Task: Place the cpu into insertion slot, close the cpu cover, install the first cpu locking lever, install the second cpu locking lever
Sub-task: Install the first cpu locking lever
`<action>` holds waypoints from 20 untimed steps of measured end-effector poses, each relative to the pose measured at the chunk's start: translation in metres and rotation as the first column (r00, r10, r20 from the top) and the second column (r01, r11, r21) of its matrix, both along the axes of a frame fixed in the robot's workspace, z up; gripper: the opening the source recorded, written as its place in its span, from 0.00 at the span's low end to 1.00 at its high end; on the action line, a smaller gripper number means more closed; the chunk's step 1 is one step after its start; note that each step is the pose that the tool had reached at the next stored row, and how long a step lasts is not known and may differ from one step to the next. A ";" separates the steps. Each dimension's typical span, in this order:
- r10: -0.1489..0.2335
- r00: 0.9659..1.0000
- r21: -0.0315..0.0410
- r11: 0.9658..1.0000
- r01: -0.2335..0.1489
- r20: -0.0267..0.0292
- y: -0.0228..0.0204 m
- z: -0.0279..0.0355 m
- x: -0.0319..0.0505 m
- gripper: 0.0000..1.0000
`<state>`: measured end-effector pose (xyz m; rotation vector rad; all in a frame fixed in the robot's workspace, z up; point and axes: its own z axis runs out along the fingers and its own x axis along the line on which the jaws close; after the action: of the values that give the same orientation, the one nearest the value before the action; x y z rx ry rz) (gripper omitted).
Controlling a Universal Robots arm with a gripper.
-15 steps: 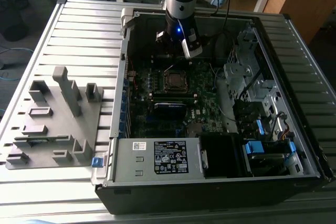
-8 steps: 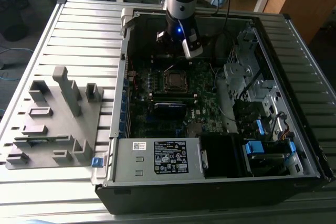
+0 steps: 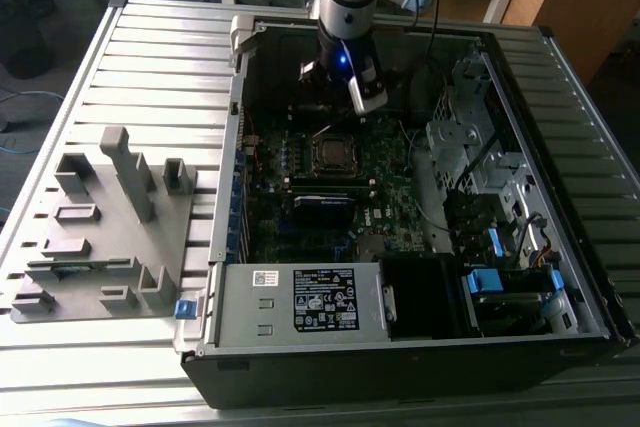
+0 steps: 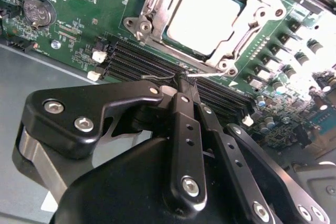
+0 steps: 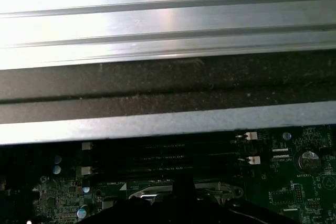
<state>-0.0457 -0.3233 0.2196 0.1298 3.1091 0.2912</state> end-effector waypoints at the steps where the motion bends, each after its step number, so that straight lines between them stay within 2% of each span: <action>1: 0.000 1.000 0.000 1.000 0.000 0.000 0.0000 -0.0010 0.0002 0.11; 6: 0.000 1.000 0.000 1.000 0.000 0.000 0.0000 -0.0056 0.0014 0.11; 20: 0.000 1.000 0.000 1.000 0.000 0.000 0.0009 -0.0064 0.0071 0.11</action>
<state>-0.0386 -0.3224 0.2132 0.1299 3.1090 0.2916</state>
